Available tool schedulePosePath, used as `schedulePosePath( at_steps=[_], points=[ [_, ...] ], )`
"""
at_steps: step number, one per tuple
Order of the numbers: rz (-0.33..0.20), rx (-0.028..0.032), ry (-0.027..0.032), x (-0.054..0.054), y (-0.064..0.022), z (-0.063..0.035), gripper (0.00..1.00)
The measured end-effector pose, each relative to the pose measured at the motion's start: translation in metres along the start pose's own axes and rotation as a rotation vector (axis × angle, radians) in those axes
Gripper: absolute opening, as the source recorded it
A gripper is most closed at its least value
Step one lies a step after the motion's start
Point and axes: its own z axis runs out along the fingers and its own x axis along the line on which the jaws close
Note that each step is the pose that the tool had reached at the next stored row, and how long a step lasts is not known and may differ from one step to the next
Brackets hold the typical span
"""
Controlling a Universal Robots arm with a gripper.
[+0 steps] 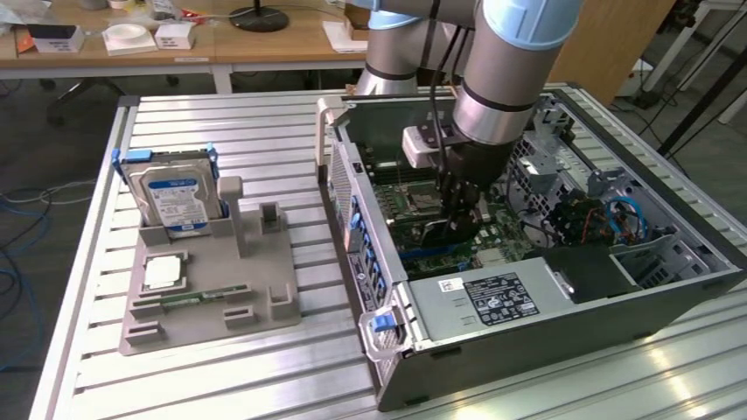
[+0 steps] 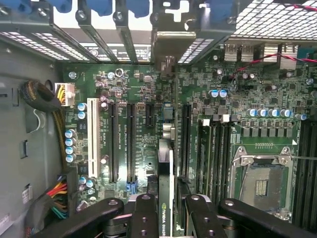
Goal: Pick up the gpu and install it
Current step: 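Insert the gpu into the slot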
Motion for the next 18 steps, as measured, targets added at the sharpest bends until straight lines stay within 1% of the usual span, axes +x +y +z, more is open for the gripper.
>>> schedulePosePath(
  at_steps=[1, 4, 10, 16, 18],
  points=[
    [0.001, 0.0001, 0.0020, 0.0008, 0.0001, -0.0001, 0.26],
    [0.002, 0.0001, 0.0011, 0.0008, 0.0010, 0.0002, 0.26],
    [0.015, 0.0005, 0.0015, -0.0012, 0.0027, 0.0003, 0.26],
    [0.053, 0.0020, 0.0033, -0.0008, 0.0029, 0.0003, 0.26],
    [0.055, 0.0021, 0.0040, -0.0008, 0.0029, 0.0002, 0.26]
  ],
)
